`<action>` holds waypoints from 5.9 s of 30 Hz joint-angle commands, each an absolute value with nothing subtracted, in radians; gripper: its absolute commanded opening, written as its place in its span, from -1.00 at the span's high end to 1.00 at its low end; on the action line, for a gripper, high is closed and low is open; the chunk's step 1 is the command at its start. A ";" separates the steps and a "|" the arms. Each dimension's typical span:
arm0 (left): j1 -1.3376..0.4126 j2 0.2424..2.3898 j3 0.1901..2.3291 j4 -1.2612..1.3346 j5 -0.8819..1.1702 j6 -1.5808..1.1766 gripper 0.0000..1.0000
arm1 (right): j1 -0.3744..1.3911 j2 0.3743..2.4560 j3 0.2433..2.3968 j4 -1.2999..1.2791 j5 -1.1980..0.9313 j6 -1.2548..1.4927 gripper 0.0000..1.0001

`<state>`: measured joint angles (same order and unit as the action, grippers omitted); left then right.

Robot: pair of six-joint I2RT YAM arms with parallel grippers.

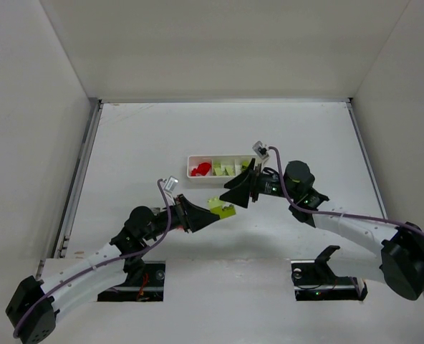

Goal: Sort the legos into containers by color

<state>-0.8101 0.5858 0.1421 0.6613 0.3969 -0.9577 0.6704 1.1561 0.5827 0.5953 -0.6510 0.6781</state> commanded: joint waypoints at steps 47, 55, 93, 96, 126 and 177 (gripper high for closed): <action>-0.939 0.710 0.172 0.784 0.365 -0.850 0.53 | 0.700 1.143 0.655 0.614 -0.654 0.739 0.28; -0.947 0.704 0.164 0.782 0.354 -0.841 0.53 | 0.677 1.175 0.654 0.660 -0.627 0.765 0.28; -0.866 1.715 0.913 0.660 -0.067 -0.560 0.56 | 0.314 0.502 0.348 0.288 -0.066 0.787 0.27; -0.858 1.767 0.966 0.655 -0.086 -0.549 0.56 | 0.326 0.505 0.338 0.284 -0.060 0.782 0.27; -0.930 1.538 0.491 1.383 -0.179 -1.233 -0.38 | 0.470 0.827 0.376 0.554 0.070 1.014 0.25; -1.085 1.485 0.607 1.210 -0.465 -0.107 -0.10 | 0.574 1.126 0.555 0.457 -0.003 1.207 0.35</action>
